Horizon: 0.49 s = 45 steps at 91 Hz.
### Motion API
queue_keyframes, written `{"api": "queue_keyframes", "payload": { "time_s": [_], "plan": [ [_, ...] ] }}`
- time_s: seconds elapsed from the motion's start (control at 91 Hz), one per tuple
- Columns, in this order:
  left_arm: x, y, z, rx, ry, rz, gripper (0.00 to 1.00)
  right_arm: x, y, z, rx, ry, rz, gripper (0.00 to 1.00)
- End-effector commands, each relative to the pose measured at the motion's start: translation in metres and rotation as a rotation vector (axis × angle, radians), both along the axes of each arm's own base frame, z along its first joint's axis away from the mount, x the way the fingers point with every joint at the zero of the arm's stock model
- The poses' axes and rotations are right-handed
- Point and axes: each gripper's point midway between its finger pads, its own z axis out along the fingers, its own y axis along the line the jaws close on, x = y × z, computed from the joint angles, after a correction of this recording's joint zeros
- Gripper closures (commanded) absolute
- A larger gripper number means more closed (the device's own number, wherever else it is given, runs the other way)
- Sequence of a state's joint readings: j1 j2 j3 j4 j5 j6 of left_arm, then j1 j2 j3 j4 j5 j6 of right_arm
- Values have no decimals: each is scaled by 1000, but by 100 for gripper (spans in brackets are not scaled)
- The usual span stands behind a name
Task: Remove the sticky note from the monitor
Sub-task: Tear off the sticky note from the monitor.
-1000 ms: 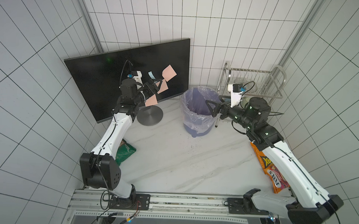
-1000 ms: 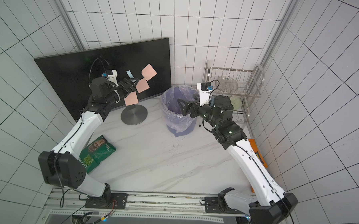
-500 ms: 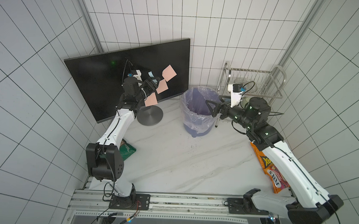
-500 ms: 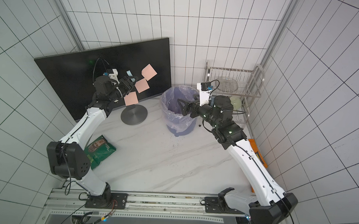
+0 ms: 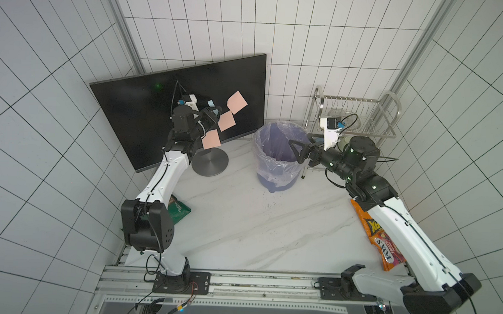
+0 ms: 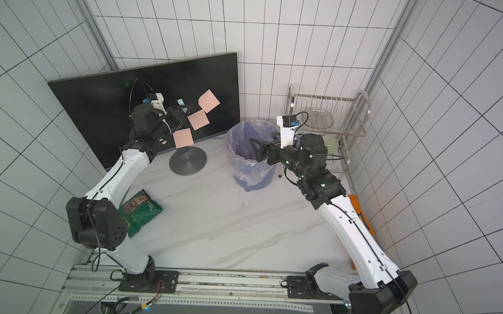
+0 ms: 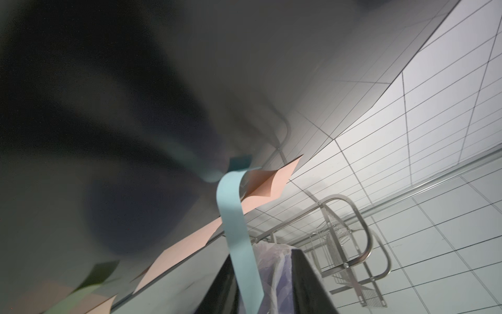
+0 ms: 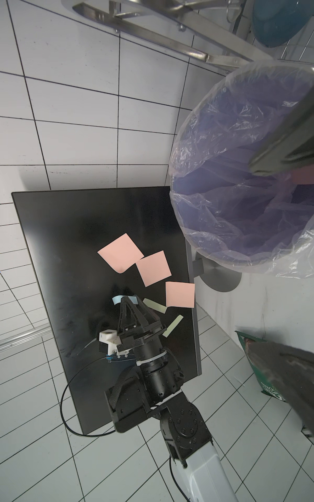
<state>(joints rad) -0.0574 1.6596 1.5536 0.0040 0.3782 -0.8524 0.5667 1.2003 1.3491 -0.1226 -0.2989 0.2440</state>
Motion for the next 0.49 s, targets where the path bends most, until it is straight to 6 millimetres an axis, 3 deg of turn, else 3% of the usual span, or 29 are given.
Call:
{"api": "queue_keyframes", "payload": {
  "time_s": [0.0,0.264,0.484],
  "plan": [
    [8,6,6,6,-21,28,76,1,-4,2,11,-11,-11,1],
    [5,5,7,6,-23,23,100,1,-4,1,13,-10,-7,1],
    [-4,1,10,8,-30,9,100,0,-5,2,15,-10,-9,1]
  ]
}}
